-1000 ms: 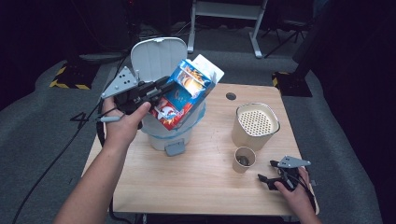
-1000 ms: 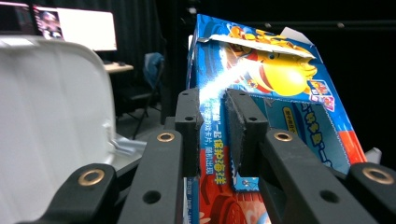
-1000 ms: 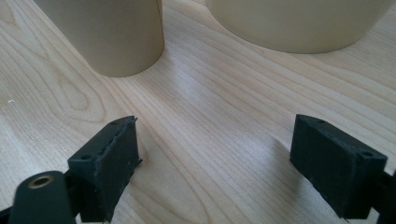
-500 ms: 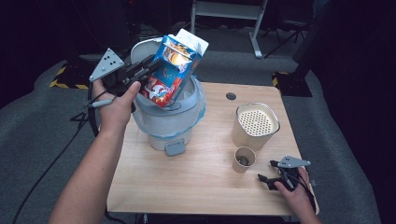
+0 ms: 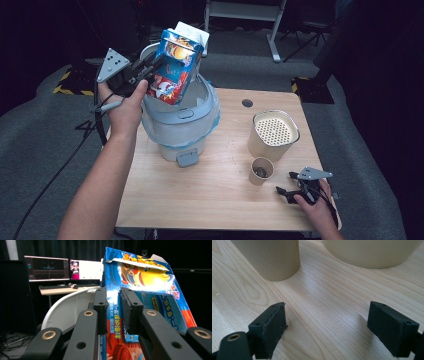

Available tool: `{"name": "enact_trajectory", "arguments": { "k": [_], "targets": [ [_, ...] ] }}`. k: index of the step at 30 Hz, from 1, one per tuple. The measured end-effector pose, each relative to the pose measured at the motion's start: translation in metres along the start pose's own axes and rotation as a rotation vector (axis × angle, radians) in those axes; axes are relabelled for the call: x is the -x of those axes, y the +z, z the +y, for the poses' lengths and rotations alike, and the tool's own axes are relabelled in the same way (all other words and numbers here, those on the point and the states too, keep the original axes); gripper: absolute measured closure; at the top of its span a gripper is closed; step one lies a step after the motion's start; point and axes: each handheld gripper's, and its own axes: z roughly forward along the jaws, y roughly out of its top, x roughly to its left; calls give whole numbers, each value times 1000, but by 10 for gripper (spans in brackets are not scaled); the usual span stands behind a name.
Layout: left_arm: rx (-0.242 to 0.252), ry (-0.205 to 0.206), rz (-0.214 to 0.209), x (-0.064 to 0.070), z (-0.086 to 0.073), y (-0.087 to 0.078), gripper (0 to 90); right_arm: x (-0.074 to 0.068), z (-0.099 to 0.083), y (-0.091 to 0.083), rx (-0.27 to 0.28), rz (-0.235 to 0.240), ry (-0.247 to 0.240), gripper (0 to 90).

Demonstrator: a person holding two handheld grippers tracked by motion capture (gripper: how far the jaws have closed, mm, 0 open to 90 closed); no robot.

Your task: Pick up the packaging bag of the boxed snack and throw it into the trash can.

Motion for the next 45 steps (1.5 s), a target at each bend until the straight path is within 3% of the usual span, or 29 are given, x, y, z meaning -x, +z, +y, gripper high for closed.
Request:
{"name": "enact_trajectory", "arguments": {
  "k": [9,16,23,27,31,40,45],
  "targets": [
    [-48,-5,25,-1,-7,13,755,0,0,0,0,0,0,154],
    [-113,-28,26,-2,-10,19,717,0,0,0,0,0,0,154],
    [-154,-43,6,-3,-13,20,741,0,0,0,0,0,0,154],
    [-167,-31,-14,0,-14,18,720,0,0,0,0,0,0,154],
    [-171,-24,-59,5,-14,16,687,0,0,0,0,0,0,154],
    [-212,18,-236,16,-11,-1,590,0,0,0,-1,1,0,154],
    [-235,26,-296,19,-13,-13,574,0,0,0,-1,1,0,154]
  ]
}}
